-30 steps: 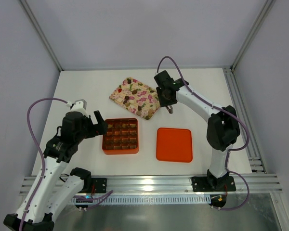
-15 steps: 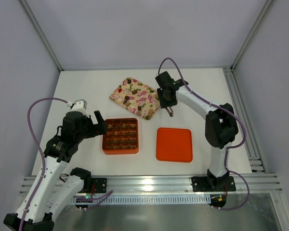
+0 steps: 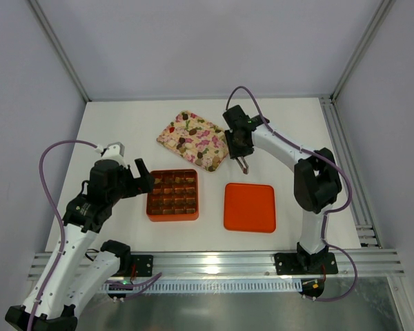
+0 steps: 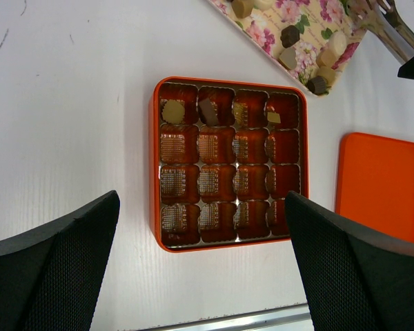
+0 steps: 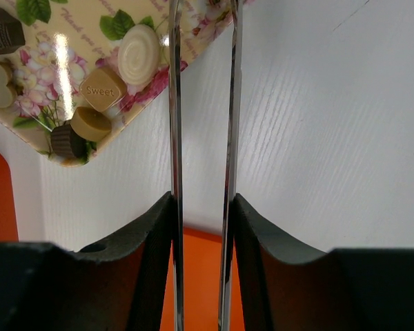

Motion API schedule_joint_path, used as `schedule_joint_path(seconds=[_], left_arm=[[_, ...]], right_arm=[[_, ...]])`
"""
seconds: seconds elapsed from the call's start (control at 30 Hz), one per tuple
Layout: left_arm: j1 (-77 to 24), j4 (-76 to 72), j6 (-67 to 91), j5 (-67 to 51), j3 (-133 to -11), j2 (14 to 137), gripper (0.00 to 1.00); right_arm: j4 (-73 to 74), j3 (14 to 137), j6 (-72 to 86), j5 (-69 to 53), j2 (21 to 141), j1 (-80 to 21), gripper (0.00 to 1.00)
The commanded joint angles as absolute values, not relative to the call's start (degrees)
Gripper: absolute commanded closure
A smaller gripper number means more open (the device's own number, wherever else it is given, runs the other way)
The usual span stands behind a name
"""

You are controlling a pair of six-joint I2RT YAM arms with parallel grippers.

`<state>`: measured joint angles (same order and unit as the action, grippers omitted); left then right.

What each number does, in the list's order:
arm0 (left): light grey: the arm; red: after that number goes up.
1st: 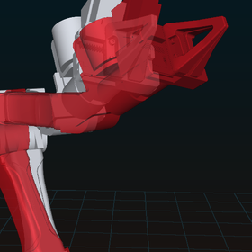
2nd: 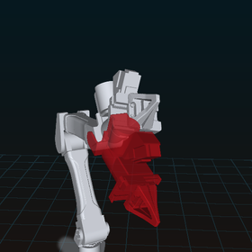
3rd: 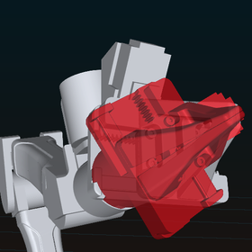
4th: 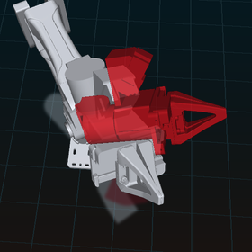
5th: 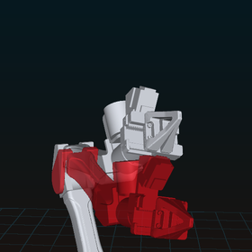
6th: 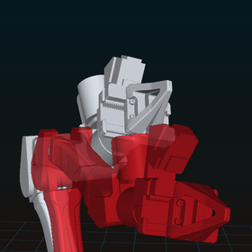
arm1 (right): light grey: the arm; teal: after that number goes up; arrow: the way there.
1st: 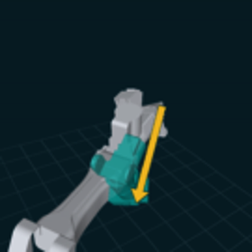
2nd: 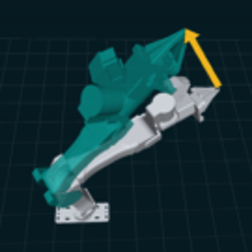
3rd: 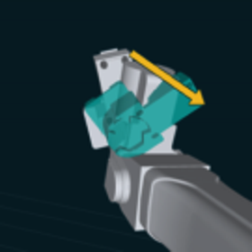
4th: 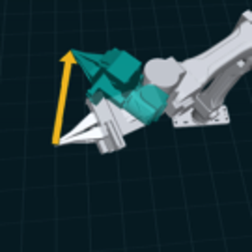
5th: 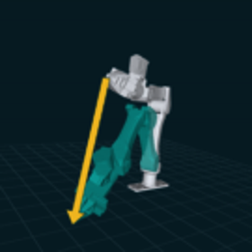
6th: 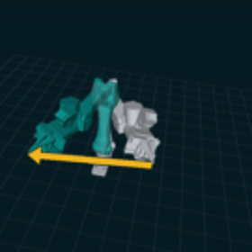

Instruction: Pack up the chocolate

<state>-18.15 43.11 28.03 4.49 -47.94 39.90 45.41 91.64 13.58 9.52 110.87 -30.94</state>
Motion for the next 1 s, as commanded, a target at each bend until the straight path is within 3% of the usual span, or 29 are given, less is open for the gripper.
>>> schedule_joint_path(seconds=[0.0,0.97], left_arm=[[-18.4,41.9,27.9,4.9,-48.4,39.8,0.00],[-18.5,41.9,28.0,4.9,-48.3,39.5,0.00]], right_arm=[[44.5,91.3,12.8,8.1,106.5,-30.8,0.60],[45.9,95.2,14.7,2.8,101.3,-31.0,0.63]])
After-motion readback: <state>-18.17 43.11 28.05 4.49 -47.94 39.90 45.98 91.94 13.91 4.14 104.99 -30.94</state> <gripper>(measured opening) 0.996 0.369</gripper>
